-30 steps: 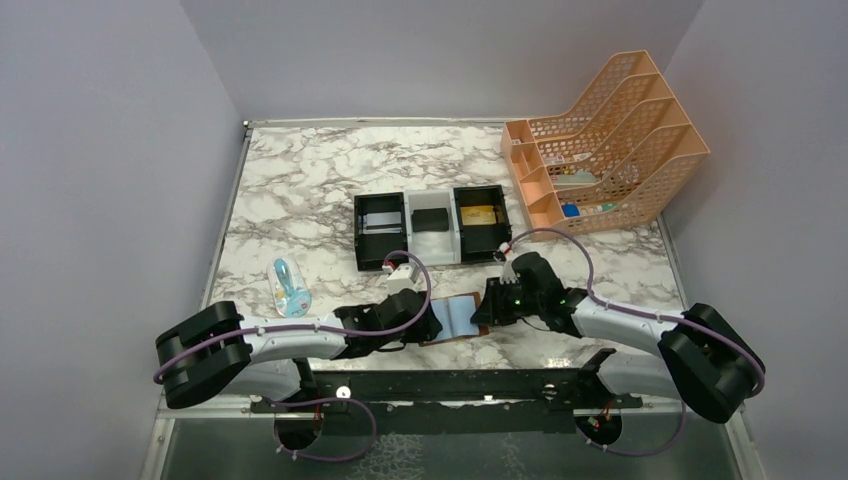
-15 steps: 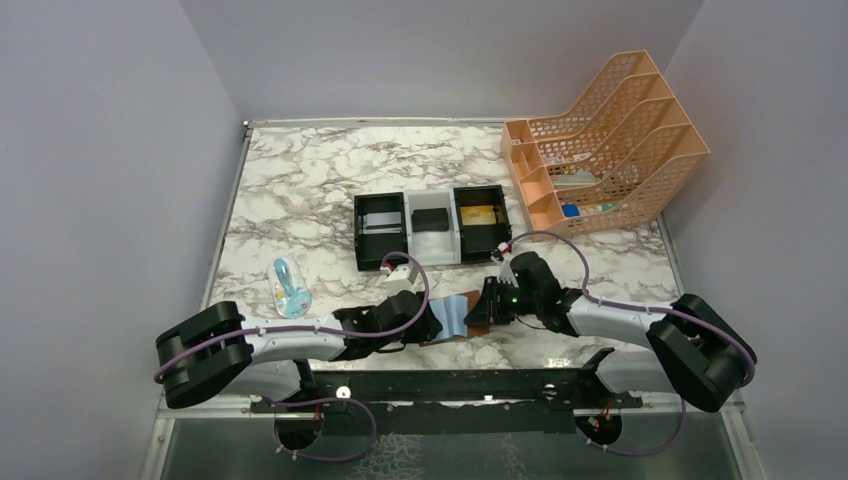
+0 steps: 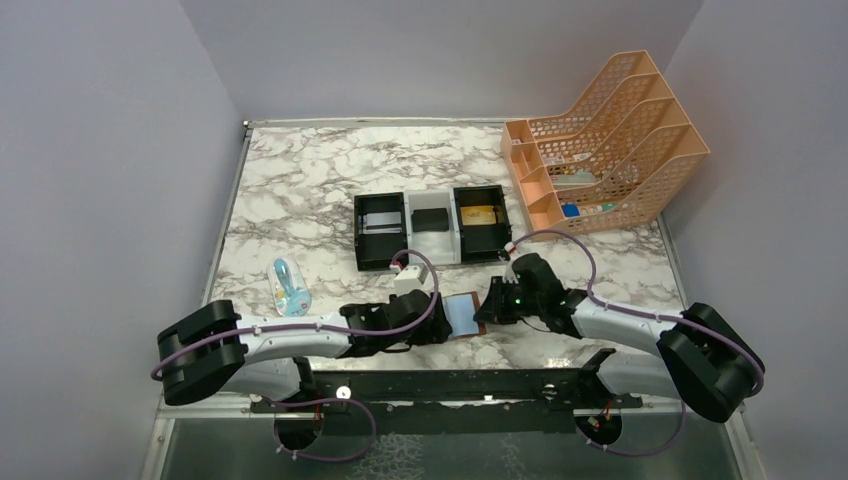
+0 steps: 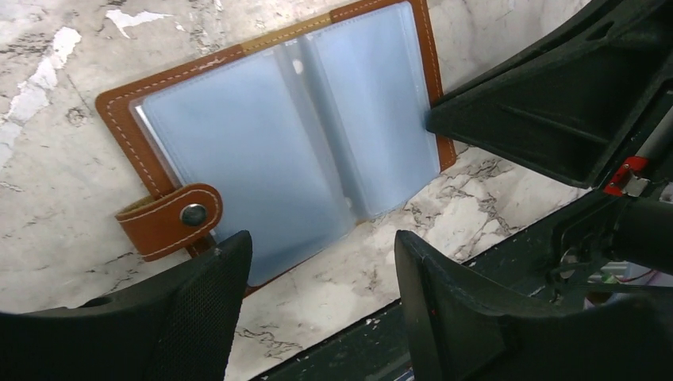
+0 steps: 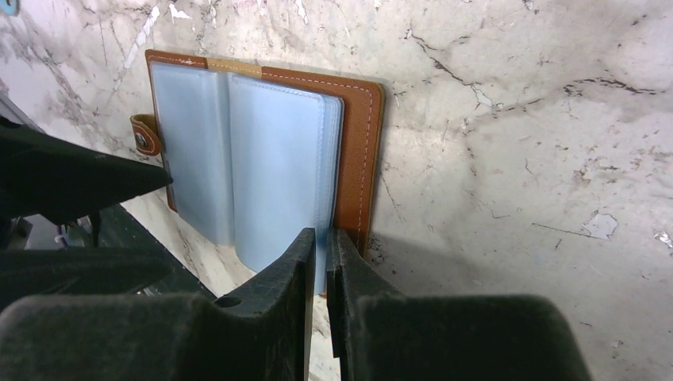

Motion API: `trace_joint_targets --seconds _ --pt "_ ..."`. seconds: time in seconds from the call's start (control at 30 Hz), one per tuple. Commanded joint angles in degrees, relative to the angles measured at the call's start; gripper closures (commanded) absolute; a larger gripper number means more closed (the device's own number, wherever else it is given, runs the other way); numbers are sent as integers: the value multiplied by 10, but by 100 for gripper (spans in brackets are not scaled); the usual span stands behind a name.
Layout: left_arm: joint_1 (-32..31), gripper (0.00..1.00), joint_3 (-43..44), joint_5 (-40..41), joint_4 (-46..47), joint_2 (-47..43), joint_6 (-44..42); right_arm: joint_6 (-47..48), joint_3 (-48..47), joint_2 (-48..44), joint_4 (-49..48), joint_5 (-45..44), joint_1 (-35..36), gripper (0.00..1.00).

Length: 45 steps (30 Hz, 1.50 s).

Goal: Take the credit cards out of the card holder

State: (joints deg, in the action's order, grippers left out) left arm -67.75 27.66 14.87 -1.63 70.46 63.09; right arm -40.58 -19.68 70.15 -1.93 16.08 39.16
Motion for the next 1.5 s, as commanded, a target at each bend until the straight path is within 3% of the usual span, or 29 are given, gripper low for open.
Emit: trace_joint_targets --seconds 0.0,0.23,0.5,0.73,0.9,1.2,1.47 --pt "-25 31 58 50 -96 43 9 -1 20 1 3 -14 0 88" --pt "-30 30 92 73 -145 89 15 4 17 -2 7 -15 0 88" --pt "-33 28 116 94 -180 80 9 6 16 10 0 -11 0 88" --pt "-33 34 122 92 -185 110 14 6 14 16 -7 -7 0 88" --pt "-33 44 136 85 -169 138 8 5 14 22 -13 0 0 88" --pt "-35 51 149 95 -154 132 -1 7 23 32 -25 12 0 88" --pt "-35 53 106 93 -65 88 14 7 25 39 -29 11 0 88"
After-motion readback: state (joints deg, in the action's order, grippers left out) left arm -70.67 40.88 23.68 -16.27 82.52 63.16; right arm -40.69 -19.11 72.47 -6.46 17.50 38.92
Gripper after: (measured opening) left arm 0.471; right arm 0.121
